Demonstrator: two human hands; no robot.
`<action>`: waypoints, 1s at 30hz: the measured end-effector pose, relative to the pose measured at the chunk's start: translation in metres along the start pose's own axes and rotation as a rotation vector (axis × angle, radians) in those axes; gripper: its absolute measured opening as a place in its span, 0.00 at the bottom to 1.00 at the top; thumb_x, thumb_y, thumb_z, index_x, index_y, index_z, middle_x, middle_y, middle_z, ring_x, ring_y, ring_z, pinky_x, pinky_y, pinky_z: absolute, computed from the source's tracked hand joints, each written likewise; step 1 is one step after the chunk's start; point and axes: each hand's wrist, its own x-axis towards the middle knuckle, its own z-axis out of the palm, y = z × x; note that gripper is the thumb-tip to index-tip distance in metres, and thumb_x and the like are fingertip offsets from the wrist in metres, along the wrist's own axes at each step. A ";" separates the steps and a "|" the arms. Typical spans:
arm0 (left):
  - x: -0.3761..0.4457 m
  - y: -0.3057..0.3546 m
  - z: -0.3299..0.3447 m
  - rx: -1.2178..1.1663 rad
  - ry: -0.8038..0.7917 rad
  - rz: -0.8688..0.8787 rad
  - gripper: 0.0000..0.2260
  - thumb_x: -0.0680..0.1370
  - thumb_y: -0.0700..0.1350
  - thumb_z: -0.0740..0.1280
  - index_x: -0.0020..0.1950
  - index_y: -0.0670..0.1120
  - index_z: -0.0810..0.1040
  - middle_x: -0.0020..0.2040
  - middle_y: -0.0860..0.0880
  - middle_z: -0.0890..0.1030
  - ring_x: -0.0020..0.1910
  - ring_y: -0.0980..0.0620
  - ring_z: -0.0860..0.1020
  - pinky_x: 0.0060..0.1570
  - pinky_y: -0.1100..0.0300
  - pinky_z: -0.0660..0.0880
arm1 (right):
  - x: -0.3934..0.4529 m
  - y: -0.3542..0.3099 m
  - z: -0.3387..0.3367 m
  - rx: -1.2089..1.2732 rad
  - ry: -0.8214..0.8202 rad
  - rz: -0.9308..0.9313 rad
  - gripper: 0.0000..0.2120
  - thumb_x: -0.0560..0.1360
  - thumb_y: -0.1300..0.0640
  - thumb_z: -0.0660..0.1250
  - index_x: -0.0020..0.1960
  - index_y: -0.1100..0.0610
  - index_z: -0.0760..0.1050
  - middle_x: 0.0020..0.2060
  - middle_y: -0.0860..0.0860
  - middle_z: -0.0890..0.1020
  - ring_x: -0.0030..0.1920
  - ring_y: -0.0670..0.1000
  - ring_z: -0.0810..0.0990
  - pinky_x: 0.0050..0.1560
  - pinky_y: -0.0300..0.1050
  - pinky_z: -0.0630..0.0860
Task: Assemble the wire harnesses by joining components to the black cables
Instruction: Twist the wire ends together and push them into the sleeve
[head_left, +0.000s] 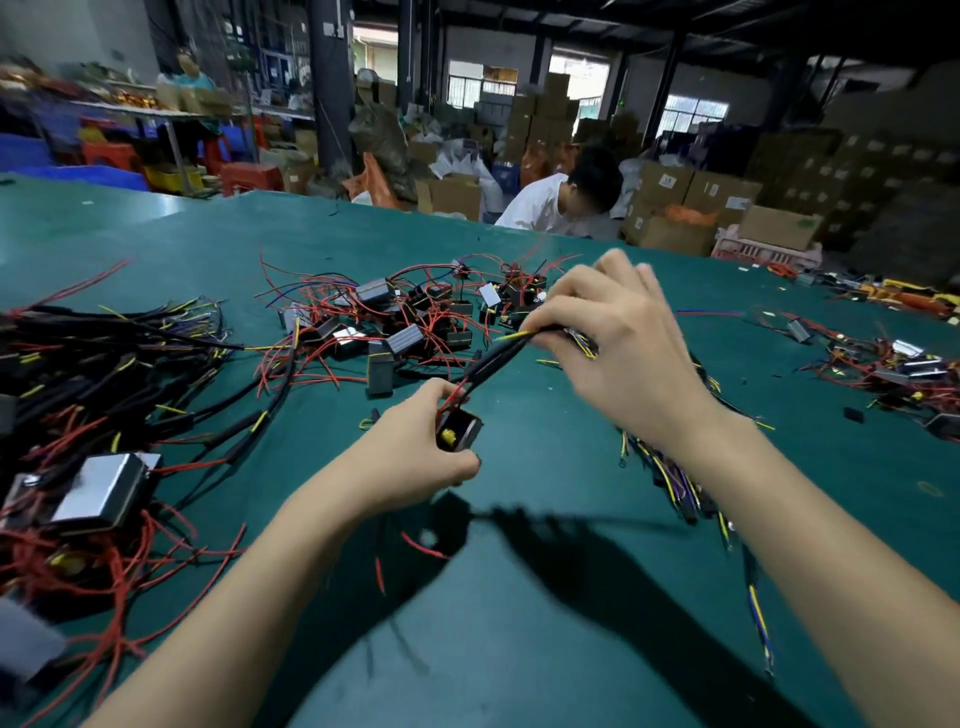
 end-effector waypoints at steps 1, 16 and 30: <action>-0.004 -0.002 -0.006 -0.012 0.041 0.005 0.20 0.71 0.45 0.70 0.60 0.53 0.68 0.41 0.52 0.79 0.33 0.56 0.75 0.36 0.63 0.74 | 0.007 0.000 0.001 0.006 -0.013 -0.001 0.03 0.73 0.57 0.71 0.45 0.55 0.83 0.41 0.51 0.80 0.43 0.58 0.73 0.44 0.51 0.67; -0.085 -0.053 -0.110 1.218 0.389 -0.253 0.25 0.75 0.56 0.61 0.71 0.56 0.59 0.62 0.50 0.73 0.62 0.45 0.69 0.57 0.53 0.67 | 0.111 -0.115 0.108 0.176 -0.252 -0.249 0.11 0.79 0.62 0.60 0.56 0.60 0.80 0.53 0.57 0.79 0.48 0.61 0.78 0.50 0.54 0.73; -0.078 -0.053 -0.097 1.342 0.108 -0.140 0.15 0.80 0.45 0.54 0.66 0.48 0.69 0.64 0.47 0.71 0.65 0.44 0.65 0.58 0.53 0.62 | 0.098 -0.157 0.177 0.083 -0.729 -0.341 0.12 0.75 0.64 0.60 0.54 0.60 0.79 0.53 0.57 0.78 0.56 0.57 0.76 0.50 0.50 0.72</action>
